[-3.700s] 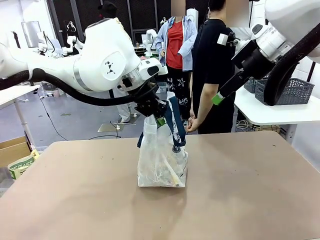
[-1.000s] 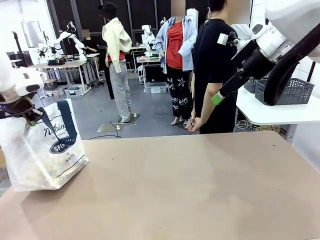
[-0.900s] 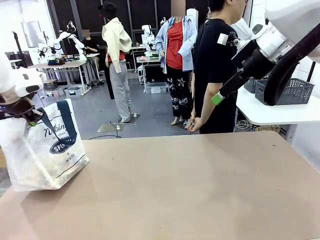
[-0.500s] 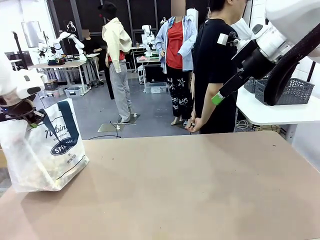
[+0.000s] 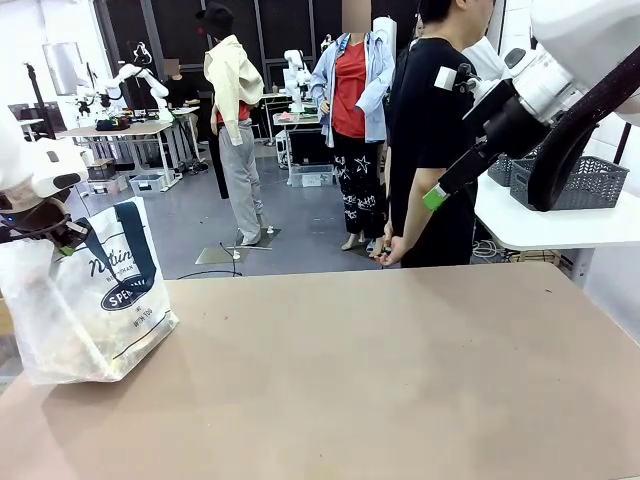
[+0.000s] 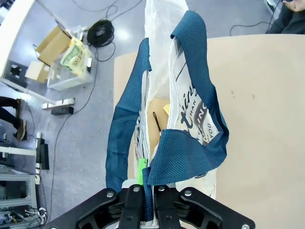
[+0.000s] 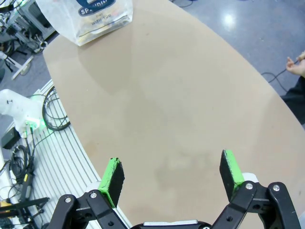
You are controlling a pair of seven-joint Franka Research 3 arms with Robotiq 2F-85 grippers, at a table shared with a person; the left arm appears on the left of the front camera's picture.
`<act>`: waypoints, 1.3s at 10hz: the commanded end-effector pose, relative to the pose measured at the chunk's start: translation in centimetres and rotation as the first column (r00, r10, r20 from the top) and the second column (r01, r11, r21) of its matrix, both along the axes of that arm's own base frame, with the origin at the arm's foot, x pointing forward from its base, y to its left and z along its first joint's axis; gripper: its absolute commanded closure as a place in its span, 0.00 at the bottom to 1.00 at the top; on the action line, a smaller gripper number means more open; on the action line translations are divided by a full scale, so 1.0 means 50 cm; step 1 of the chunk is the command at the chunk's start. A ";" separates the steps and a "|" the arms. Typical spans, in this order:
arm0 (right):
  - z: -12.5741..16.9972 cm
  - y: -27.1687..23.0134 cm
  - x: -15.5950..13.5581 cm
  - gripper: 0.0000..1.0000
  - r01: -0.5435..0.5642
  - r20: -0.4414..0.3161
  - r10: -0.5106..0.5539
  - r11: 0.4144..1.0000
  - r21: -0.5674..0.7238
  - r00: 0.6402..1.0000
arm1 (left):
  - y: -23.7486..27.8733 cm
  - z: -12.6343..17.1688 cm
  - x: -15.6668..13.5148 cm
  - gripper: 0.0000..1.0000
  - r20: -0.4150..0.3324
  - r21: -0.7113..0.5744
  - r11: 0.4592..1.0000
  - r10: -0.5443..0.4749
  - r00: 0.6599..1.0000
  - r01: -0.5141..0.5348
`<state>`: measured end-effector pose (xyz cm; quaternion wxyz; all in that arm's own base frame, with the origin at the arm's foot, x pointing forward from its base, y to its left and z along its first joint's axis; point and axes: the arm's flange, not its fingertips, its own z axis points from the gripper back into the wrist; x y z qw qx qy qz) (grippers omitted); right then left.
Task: Transfer purchased items from the store into the shopping bag.
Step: Move the Reusable shopping bag to the right side of the table.
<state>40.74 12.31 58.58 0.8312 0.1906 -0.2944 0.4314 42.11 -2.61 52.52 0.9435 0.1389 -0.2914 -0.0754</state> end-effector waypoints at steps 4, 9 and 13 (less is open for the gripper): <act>-0.005 -0.004 -0.002 0.00 -0.015 0.001 0.015 1.000 -0.007 1.000 | 0.005 0.002 0.004 1.00 0.006 -0.001 1.000 -0.001 1.000 0.001; -0.005 -0.004 -0.002 0.00 -0.015 0.001 0.015 1.000 -0.007 1.000 | -0.002 0.001 0.006 0.22 -0.023 -0.034 0.999 0.018 1.000 -0.019; -0.005 -0.004 -0.002 0.00 -0.015 0.001 0.015 1.000 -0.007 1.000 | -0.006 0.026 -0.003 0.00 -0.033 -0.032 0.999 0.038 0.999 -0.039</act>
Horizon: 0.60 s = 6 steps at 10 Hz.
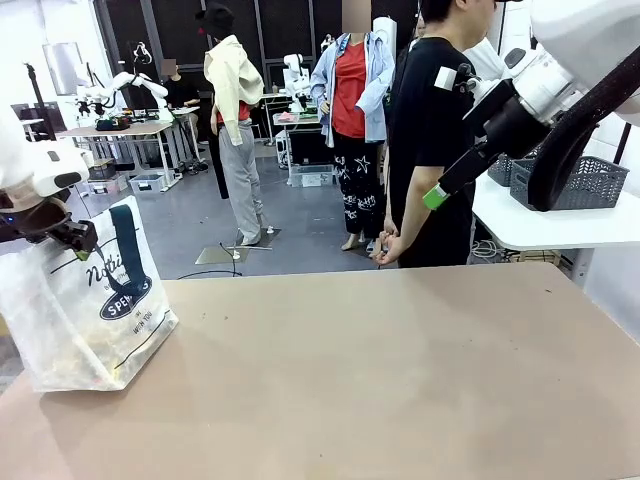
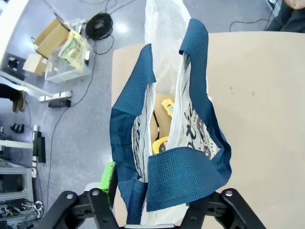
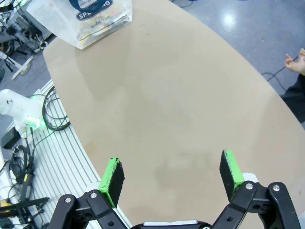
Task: Transfer purchased items from the store into the shopping bag.
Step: Move the Reusable shopping bag to the right side of the table.
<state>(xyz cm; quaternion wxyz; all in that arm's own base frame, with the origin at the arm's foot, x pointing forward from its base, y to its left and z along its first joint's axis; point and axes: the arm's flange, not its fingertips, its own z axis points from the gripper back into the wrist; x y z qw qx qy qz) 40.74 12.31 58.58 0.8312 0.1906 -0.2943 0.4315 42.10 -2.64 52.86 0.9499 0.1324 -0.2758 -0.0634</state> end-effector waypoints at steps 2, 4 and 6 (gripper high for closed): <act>-0.005 -0.004 -0.002 0.00 -0.015 0.001 0.015 1.000 -0.007 1.000 | -0.015 0.041 -0.014 0.00 0.020 -0.006 1.000 0.009 1.000 -0.009; -0.005 -0.004 -0.002 0.00 -0.015 0.001 0.015 1.000 -0.007 1.000 | -0.022 0.050 -0.025 0.00 0.016 -0.004 1.000 0.007 1.000 -0.007; -0.005 -0.004 -0.002 0.00 -0.015 0.001 0.015 1.000 -0.007 1.000 | -0.038 0.069 -0.032 0.00 0.023 0.015 1.000 -0.009 1.000 0.008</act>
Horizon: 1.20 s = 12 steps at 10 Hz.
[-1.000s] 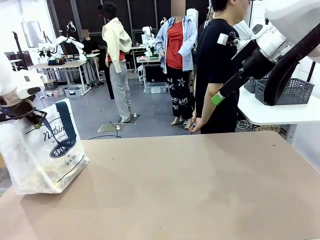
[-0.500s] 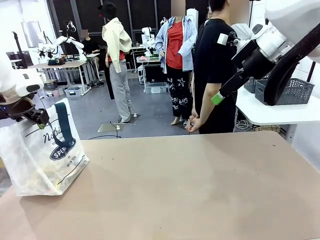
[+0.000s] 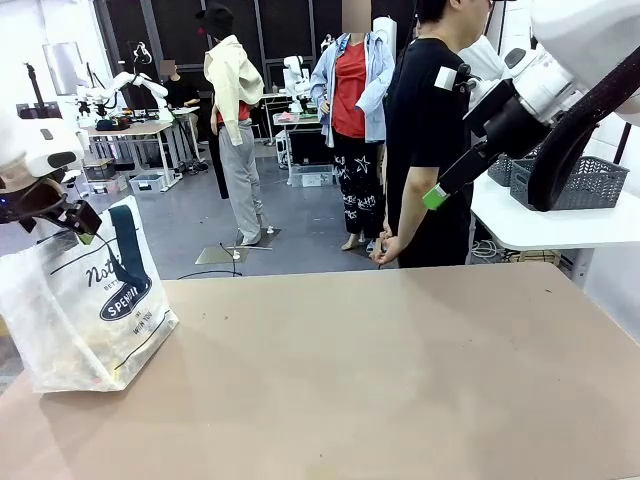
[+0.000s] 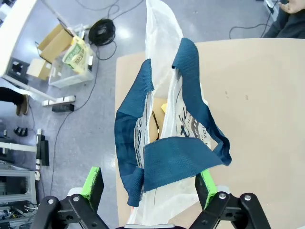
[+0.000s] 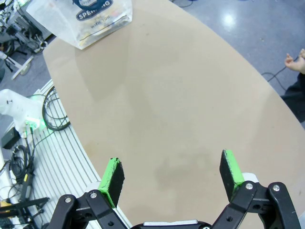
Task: Transfer purchased items from the store into the shopping bag.
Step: Move the Reusable shopping bag to the right side of the table.
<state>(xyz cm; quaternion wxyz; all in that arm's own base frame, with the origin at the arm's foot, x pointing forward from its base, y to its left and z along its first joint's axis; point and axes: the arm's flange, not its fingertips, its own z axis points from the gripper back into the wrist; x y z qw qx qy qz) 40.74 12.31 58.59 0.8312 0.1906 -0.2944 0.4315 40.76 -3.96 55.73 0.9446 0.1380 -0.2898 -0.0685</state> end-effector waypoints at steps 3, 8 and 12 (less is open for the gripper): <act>-0.005 -0.004 -0.002 0.00 -0.015 0.001 0.015 1.000 -0.008 1.000 | -0.022 0.068 -0.009 0.00 0.019 -0.021 0.997 -0.068 0.998 0.068; -0.005 -0.004 -0.002 0.00 -0.015 0.001 0.015 1.000 -0.008 1.000 | -0.054 0.099 0.093 0.00 0.001 -0.101 0.788 -0.611 0.792 0.608; -0.005 -0.004 -0.002 0.00 -0.015 0.001 0.015 1.000 -0.008 1.000 | -0.086 0.089 0.136 0.00 0.221 -0.181 0.498 -0.820 0.528 0.848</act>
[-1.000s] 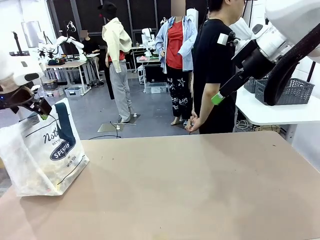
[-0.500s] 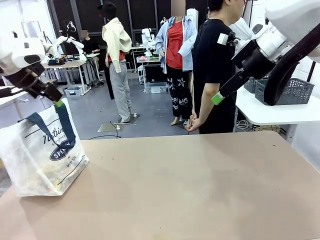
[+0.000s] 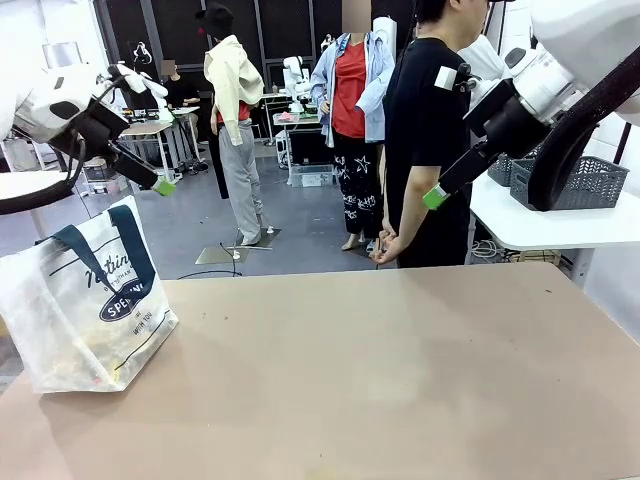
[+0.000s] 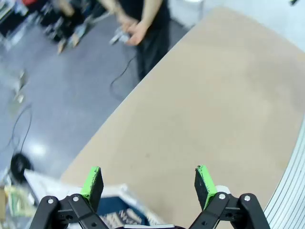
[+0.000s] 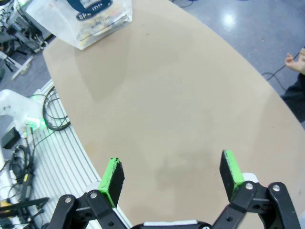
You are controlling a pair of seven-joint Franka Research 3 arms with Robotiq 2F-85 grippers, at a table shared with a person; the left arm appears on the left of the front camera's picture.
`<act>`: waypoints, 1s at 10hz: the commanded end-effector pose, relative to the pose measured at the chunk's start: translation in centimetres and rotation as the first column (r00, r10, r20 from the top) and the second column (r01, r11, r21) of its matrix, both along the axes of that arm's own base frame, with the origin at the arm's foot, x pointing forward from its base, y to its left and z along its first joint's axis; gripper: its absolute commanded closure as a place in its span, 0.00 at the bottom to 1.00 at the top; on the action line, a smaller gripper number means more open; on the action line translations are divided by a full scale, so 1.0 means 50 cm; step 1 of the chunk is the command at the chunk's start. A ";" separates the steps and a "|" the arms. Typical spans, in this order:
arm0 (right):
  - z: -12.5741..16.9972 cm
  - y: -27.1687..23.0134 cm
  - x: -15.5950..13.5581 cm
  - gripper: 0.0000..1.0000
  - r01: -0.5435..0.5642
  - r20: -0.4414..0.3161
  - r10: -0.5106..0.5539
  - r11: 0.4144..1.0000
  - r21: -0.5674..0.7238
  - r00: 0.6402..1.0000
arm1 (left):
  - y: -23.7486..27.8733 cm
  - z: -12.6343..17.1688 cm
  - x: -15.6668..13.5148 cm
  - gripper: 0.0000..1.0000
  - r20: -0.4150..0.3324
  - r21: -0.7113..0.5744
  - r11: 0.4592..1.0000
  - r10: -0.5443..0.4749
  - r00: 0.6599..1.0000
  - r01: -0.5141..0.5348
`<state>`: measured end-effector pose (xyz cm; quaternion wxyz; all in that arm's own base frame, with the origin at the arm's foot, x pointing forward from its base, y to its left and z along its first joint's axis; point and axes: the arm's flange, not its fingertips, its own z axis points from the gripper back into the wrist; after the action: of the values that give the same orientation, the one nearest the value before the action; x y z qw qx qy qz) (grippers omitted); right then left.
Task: Transfer purchased items from the store into the shopping bag.
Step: Move the Reusable shopping bag to the right side of the table.
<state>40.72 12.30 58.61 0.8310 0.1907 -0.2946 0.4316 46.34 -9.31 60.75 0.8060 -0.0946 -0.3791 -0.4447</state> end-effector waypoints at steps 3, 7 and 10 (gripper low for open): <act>-0.006 -0.004 -0.002 0.00 -0.015 0.001 0.015 1.000 -0.008 1.000 | -0.019 -0.039 0.027 0.00 -0.063 -0.034 0.989 -0.147 0.987 0.145; -0.006 -0.004 -0.002 0.00 -0.015 0.001 0.015 1.000 -0.008 1.000 | -0.054 -0.066 0.009 0.00 -0.068 0.025 0.986 -0.161 0.985 0.164; -0.006 -0.004 -0.002 0.00 -0.015 0.001 0.015 1.000 -0.008 1.000 | -0.063 -0.066 0.012 0.00 -0.080 0.005 0.989 -0.145 0.986 0.146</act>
<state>40.72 12.29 58.61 0.8310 0.1909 -0.2945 0.4315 46.86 -12.58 57.49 0.7870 -0.1308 -0.3355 -0.5010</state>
